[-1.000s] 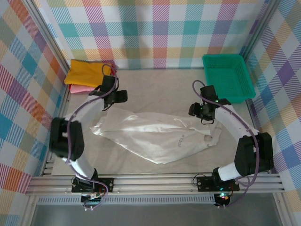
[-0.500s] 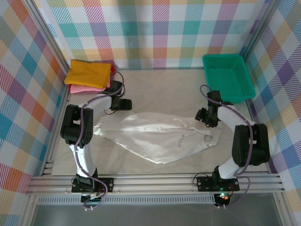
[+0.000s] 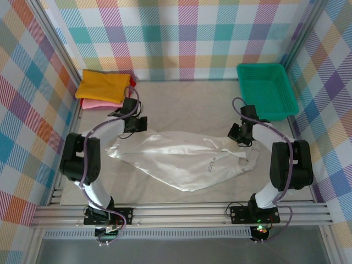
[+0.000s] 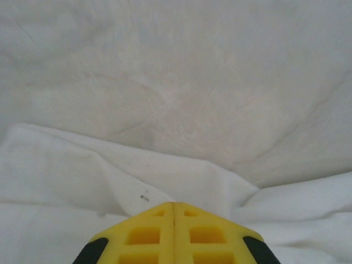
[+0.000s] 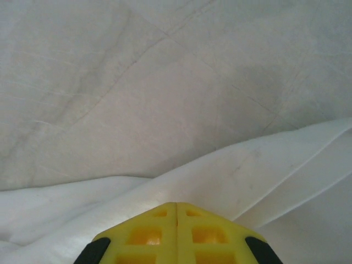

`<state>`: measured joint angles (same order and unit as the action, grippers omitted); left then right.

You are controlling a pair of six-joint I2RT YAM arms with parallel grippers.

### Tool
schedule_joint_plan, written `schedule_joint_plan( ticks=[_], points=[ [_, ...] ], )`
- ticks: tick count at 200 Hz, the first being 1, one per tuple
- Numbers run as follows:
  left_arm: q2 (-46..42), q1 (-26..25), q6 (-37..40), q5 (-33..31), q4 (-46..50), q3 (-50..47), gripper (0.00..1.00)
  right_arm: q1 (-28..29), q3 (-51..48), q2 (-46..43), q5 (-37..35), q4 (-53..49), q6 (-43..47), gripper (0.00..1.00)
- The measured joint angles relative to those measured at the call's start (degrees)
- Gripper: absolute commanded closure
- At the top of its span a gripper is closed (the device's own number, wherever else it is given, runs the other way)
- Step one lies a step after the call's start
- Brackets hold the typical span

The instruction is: Fold and stack the t-shirts

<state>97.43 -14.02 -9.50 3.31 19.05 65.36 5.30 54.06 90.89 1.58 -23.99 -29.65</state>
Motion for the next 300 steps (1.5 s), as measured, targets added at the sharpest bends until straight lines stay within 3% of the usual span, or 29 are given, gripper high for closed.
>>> schedule_joint_plan(
  ticks=[40,44,57,70,80,135,149,175,190,208,215,254,300],
  points=[
    [-8.79,0.90,-2.78,-0.24,-3.39,-1.53,1.00,0.00,-1.62,-10.14,-0.28,0.81,-0.02,1.00],
    [-8.79,1.01,-2.75,0.17,-3.63,-1.53,0.99,0.02,-1.62,-10.64,-0.42,0.90,-0.11,0.95],
    [-7.80,1.16,-2.62,0.81,-3.48,-1.36,0.62,0.00,-1.62,-11.26,-1.20,0.83,-0.79,0.77],
    [-5.05,1.16,-2.25,1.70,-2.03,-0.42,0.48,-0.20,-1.62,-10.45,-2.01,0.48,-1.46,0.69],
    [-2.34,1.16,-1.86,2.19,-0.55,0.63,0.32,-0.61,-1.64,-9.35,-2.25,0.13,-1.99,0.63],
    [3.74,1.16,-0.90,4.09,3.50,1.33,0.24,-2.34,-2.86,-5.35,-2.99,-0.66,-4.09,0.57],
    [4.33,1.14,-0.74,4.83,3.41,1.46,0.26,-2.34,-2.86,-3.23,-2.56,-0.17,-4.15,0.56],
    [4.68,1.03,-1.05,6.21,3.17,1.40,0.53,-2.34,-2.86,0.81,-1.68,1.42,-4.28,0.58],
    [4.61,1.03,-1.03,6.78,1.73,0.48,0.70,-2.34,-2.86,2.08,-0.90,2.69,-4.26,0.73],
    [3.98,1.05,-1.46,6.64,0.59,-1.79,1.00,-2.34,-2.78,2.91,0.02,4.66,-4.59,0.94],
    [3.30,1.05,-1.66,6.47,0.24,-2.99,1.00,-2.34,-2.62,3.04,0.31,5.05,-4.70,1.00],
    [-6.36,1.05,-3.28,4.37,-0.17,-8.63,1.00,-2.16,-1.99,0.98,0.61,5.31,-3.98,1.00],
    [-16.39,0.79,-5.51,4.50,-1.33,-12.61,1.00,-1.95,-1.99,-10.78,1.70,5.68,-2.51,1.00]
  ],
)
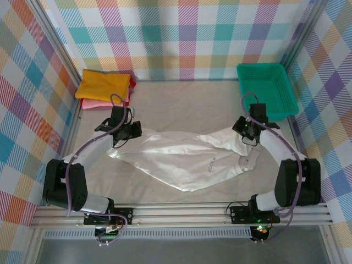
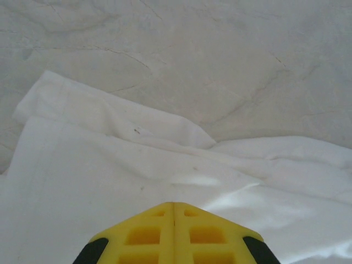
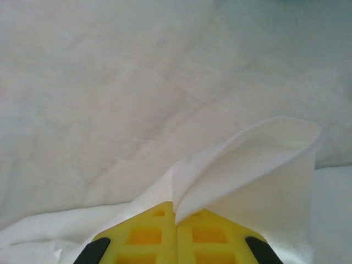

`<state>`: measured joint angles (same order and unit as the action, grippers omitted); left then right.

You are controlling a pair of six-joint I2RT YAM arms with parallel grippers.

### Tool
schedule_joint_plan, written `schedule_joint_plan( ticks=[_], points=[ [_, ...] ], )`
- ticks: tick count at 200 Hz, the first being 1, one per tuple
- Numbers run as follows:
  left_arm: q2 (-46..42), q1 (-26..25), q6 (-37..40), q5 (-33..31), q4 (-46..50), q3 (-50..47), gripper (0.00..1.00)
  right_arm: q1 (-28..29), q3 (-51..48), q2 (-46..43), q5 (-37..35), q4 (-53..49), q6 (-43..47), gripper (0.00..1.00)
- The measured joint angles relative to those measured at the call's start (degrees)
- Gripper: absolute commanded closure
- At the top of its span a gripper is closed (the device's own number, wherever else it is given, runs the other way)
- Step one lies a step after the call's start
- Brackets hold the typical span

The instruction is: Fold and stack the t-shirts

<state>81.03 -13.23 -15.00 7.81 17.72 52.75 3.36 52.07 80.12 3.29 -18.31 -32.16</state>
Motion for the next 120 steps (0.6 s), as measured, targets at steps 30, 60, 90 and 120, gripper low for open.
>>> schedule_joint_plan(
  ticks=[30,60,90,120],
  points=[
    [-2.08,-2.19,-0.66,0.11,0.90,-3.41,1.00,0.00,0.92,-4.68,0.96,-1.38,1.11,1.00],
    [-4.83,-5.40,-0.83,0.02,1.70,-7.28,1.00,0.09,1.73,-11.02,1.16,-2.84,2.64,1.00],
    [-4.63,-5.73,-0.15,-1.31,1.66,-6.19,0.61,0.09,2.23,-21.22,-1.46,-4.94,3.63,1.00],
    [-1.49,-5.70,2.54,-1.73,-0.02,-0.90,0.19,0.09,6.95,-24.79,-1.40,-7.06,5.86,1.00]
  ],
)
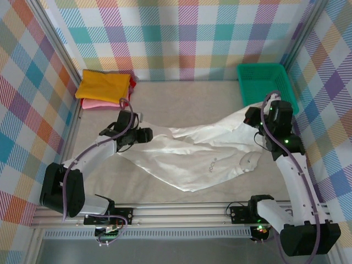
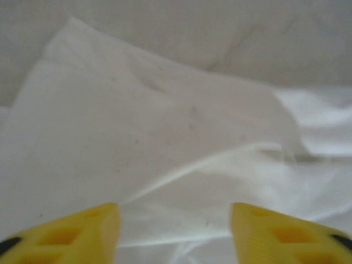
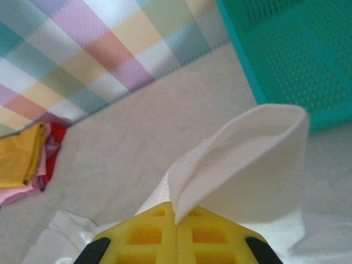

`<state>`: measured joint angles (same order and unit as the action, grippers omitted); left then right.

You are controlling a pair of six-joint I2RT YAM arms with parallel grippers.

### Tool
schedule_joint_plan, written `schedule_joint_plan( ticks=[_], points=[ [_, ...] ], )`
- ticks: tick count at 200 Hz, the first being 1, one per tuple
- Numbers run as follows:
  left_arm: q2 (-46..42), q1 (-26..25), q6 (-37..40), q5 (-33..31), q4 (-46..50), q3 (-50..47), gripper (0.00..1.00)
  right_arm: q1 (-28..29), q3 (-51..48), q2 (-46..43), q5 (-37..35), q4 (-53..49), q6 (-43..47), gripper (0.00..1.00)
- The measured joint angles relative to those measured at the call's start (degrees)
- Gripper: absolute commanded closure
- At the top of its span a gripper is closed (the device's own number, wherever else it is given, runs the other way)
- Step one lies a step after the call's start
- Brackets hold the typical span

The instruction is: Fold and stack the t-shirts

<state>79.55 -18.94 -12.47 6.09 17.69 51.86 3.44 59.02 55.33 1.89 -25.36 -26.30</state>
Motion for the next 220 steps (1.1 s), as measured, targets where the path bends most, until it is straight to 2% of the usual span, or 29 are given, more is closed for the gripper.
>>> schedule_joint_plan(
  ticks=[4,14,43,77,105,138,172,197,210,220],
  points=[
    [0.79,0.00,1.18,0.02,-0.57,0.94,0.16,0.00,0.55,-0.07,0.42,-0.02,0.33,1.00],
    [2.80,0.00,1.92,0.04,-1.62,3.43,0.17,0.00,1.57,0.02,1.53,-0.02,1.22,1.00],
    [13.46,0.68,6.38,1.81,-3.43,13.33,0.11,0.00,2.32,0.35,4.92,0.02,2.89,1.00],
    [35.60,1.84,11.43,3.37,4.09,38.58,0.09,0.00,0.59,-0.26,5.16,0.31,3.06,1.00],
    [46.05,1.18,13.35,-0.33,12.76,51.12,0.11,0.00,-2.16,-0.76,4.59,0.20,3.04,1.00],
    [50.16,-1.29,13.07,-8.07,22.01,56.22,0.09,0.00,-3.69,-0.76,3.39,0.00,3.06,1.00],
    [51.17,-2.43,11.63,-10.34,26.60,55.78,0.10,0.00,-3.69,-0.68,2.62,0.04,3.26,1.00],
    [51.15,-2.40,10.43,-11.19,26.21,53.00,0.22,0.00,-3.69,-0.02,2.43,0.37,3.28,1.00],
    [51.08,-2.43,10.25,-11.13,25.33,52.48,0.39,0.00,-3.69,0.50,2.43,0.59,3.28,1.00],
    [50.75,-2.56,10.21,-10.69,24.72,51.98,0.58,0.00,-3.72,0.90,2.43,0.87,3.28,1.00]
  ],
)
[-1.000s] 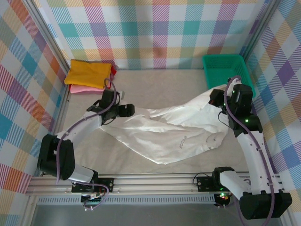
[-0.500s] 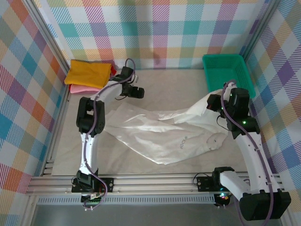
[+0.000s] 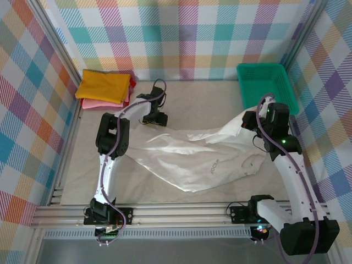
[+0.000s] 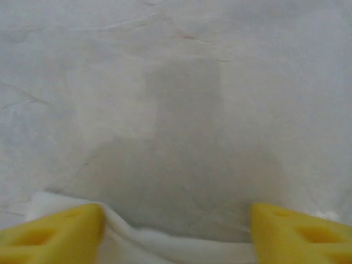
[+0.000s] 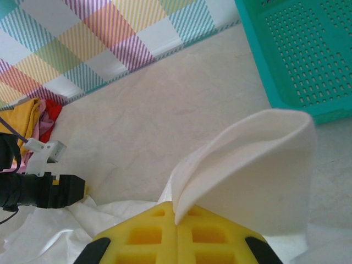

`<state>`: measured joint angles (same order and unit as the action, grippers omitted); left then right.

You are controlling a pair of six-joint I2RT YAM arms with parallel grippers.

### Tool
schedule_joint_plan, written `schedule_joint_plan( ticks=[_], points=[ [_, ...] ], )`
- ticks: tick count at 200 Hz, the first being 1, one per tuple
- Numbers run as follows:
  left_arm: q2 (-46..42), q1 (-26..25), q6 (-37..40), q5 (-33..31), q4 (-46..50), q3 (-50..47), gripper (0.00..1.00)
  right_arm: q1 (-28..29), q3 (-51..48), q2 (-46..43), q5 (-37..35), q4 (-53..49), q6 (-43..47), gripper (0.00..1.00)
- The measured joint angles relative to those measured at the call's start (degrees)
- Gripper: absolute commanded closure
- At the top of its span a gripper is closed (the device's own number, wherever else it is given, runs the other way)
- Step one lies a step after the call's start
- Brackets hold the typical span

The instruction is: Fold and stack the t-shirts

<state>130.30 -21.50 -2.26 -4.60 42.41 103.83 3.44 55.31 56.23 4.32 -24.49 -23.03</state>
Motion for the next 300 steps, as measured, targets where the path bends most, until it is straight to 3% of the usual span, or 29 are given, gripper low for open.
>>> schedule_joint_plan(
  ticks=[6,20,32,64,127,178,228,260,300],
  points=[
    [-0.09,0.00,0.07,0.55,-0.52,-0.33,0.67,0.00,0.00,0.24,0.00,0.17,0.00,1.00],
    [-0.42,0.15,0.28,0.39,-1.27,-0.87,0.74,0.00,-0.02,0.57,0.00,0.50,0.00,1.00],
    [-1.53,0.42,-0.09,0.26,-2.60,-2.60,1.00,0.00,-0.04,0.74,-0.11,0.61,0.02,1.00],
    [-8.81,0.98,-0.81,0.57,-5.77,-12.22,1.00,0.00,-0.02,1.16,-0.44,0.55,0.42,1.00],
    [-38.99,1.09,-4.42,-5.14,-11.80,-27.10,1.00,0.00,1.86,1.70,-0.83,-1.95,1.29,1.00],
    [-55.36,1.18,-5.70,-7.72,-13.79,-36.81,1.00,0.00,5.07,-4.02,-0.70,-7.04,1.27,1.00],
    [-71.49,1.18,-5.53,-9.73,-10.51,-36.89,1.00,0.00,11.80,-10.97,-1.31,-12.13,1.27,1.00],
    [-72.94,1.18,-3.48,-10.47,-6.58,-29.99,1.00,0.00,14.86,-11.65,-2.10,-14.75,1.16,1.00],
    [-59.39,3.91,0.52,-10.45,-5.20,-16.94,1.00,0.00,21.81,-2.84,-5.22,-14.88,1.07,1.00]
  ],
)
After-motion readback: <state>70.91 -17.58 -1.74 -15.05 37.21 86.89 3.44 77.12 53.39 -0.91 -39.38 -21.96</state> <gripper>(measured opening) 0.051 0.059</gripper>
